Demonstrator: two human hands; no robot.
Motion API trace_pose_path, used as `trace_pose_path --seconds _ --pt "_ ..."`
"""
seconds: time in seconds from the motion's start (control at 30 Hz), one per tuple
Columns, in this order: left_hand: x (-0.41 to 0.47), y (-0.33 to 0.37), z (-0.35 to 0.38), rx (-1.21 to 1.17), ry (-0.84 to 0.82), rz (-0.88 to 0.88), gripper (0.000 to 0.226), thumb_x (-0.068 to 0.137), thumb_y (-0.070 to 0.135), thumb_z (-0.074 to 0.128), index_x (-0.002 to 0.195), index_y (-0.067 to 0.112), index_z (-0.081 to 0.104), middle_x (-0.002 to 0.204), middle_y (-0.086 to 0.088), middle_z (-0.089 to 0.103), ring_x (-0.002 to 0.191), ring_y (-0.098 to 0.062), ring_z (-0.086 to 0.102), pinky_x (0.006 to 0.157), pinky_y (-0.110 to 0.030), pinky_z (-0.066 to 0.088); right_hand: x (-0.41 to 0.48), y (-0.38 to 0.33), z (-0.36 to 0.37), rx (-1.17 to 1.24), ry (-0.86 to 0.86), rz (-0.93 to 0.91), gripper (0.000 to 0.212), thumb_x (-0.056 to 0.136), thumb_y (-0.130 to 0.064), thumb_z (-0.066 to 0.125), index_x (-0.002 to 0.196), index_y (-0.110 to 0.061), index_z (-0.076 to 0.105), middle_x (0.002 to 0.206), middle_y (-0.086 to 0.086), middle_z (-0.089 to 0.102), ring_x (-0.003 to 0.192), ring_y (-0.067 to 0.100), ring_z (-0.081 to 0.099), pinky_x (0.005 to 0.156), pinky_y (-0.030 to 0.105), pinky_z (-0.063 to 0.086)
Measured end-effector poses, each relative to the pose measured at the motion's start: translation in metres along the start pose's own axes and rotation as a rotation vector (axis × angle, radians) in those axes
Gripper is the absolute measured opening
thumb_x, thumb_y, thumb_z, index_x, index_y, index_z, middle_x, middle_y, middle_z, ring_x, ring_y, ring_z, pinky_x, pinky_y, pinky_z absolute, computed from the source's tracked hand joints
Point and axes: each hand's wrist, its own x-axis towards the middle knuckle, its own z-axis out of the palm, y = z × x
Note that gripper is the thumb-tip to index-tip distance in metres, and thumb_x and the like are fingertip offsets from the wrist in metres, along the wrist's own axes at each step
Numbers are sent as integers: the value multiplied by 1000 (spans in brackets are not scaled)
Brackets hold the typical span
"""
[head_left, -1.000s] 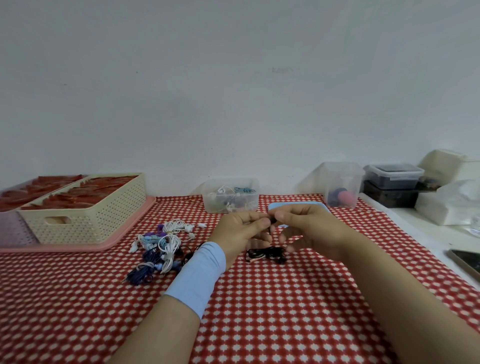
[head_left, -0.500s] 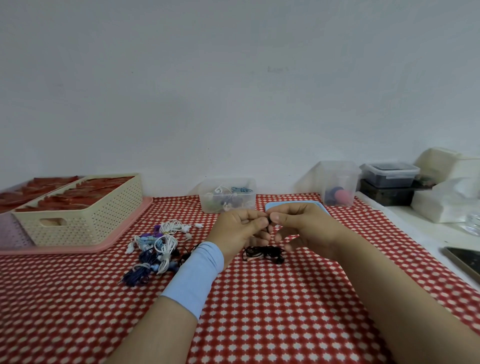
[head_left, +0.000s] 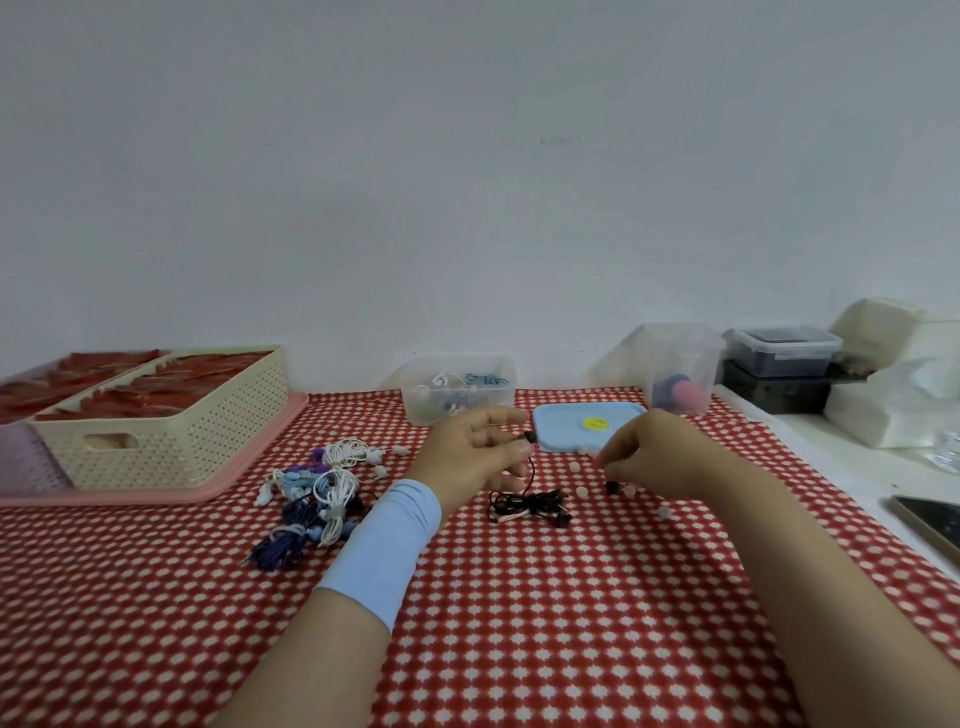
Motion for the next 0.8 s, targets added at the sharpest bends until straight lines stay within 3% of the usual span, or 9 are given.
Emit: trace_pose_path --seconds 0.1,0.2,0.4,0.5,0.6,0.67,0.8 --pt "-1 1 -2 24 -26 6 31 86 -2 70 104 23 73 82 -5 72 72 -15 68 69 -30 60 -1 0 2 -71 -66 16 9 80 -26 80 82 -35 81 86 -19 75 84 1 67 87 27 56" --pt "-2 1 -3 52 -14 0 26 82 -1 74 103 14 73 81 -5 72 70 -14 69 67 -29 60 0 -1 4 -102 -38 3 7 79 -28 81 78 -35 81 83 -19 75 82 2 67 85 28 56" --pt "-1 1 -5 157 61 16 19 80 0 77 96 10 73 79 -8 73 66 -15 70 64 -29 61 0 -12 11 81 110 -99 11 89 -21 70 90 -26 79 89 -16 72 82 -5 61 67 10 42" --pt "1 -2 -7 240 101 25 22 80 5 78 101 7 73 79 -7 72 67 -16 70 64 -31 61 2 -18 18 178 122 -127 18 91 -18 66 94 -33 75 94 -13 72 84 1 65 69 13 47" --pt "5 -7 -10 448 157 71 18 83 19 78 100 18 74 86 4 71 74 -10 68 68 -26 58 2 -22 22 284 94 -159 19 92 -15 65 91 -31 76 89 -14 75 79 -3 67 79 19 55" --pt "7 -11 -12 623 183 86 18 88 25 72 106 25 72 93 12 67 86 -5 64 79 -20 49 0 -24 22 357 68 -165 13 91 -18 69 91 -26 79 88 -15 75 77 -6 67 75 16 52" --pt "10 -18 -15 798 140 18 24 95 26 60 117 31 66 107 9 64 95 -7 57 84 -21 41 -1 -26 22 366 55 -165 9 89 -18 74 90 -25 80 88 -13 76 80 2 69 71 15 51"
